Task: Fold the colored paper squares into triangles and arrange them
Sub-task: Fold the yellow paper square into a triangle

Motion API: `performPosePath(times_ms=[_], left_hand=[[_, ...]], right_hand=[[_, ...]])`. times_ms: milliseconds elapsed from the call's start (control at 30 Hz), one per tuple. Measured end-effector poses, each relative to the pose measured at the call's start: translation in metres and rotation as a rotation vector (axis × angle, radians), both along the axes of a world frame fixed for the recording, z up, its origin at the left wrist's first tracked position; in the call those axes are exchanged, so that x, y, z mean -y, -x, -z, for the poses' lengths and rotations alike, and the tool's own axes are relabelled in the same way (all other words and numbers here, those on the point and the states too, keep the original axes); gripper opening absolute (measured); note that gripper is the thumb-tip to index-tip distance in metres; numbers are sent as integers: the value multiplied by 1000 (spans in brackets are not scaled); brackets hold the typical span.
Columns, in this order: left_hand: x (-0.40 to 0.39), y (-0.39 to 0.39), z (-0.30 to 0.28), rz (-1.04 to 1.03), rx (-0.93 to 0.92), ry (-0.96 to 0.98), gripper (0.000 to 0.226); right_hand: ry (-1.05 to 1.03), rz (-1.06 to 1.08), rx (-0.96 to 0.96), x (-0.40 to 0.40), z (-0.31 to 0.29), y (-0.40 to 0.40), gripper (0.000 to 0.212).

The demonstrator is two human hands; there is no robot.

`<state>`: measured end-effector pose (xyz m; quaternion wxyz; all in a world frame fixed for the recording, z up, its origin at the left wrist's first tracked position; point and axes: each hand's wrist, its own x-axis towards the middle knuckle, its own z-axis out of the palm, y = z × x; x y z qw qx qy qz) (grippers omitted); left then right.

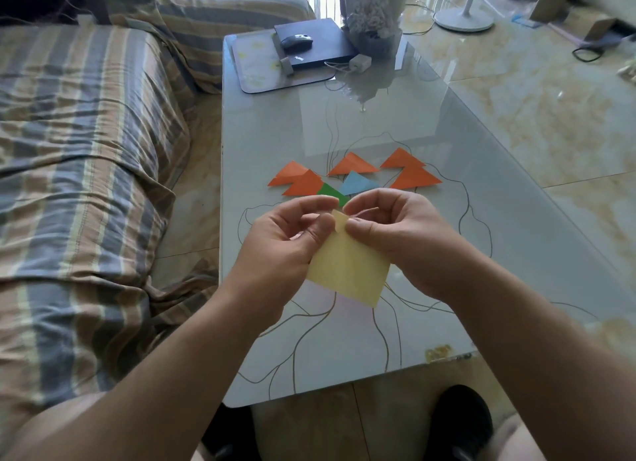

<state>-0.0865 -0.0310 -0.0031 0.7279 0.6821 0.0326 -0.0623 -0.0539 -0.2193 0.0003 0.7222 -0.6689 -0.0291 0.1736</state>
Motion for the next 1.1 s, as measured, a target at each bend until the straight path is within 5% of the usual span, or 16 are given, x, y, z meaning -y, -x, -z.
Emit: performPosePath(times_ms=[467, 800, 1100], left_hand=[[0, 2, -1, 19, 94, -189, 19], [-15, -1, -13, 168, 134, -205, 40], [-12, 0, -12, 107, 114, -152, 21]], right_hand=[[55, 42, 78, -1, -2, 1, 4], [-39, -15, 28, 7, -9, -1, 10], [67, -30, 112, 4, -5, 1, 6]])
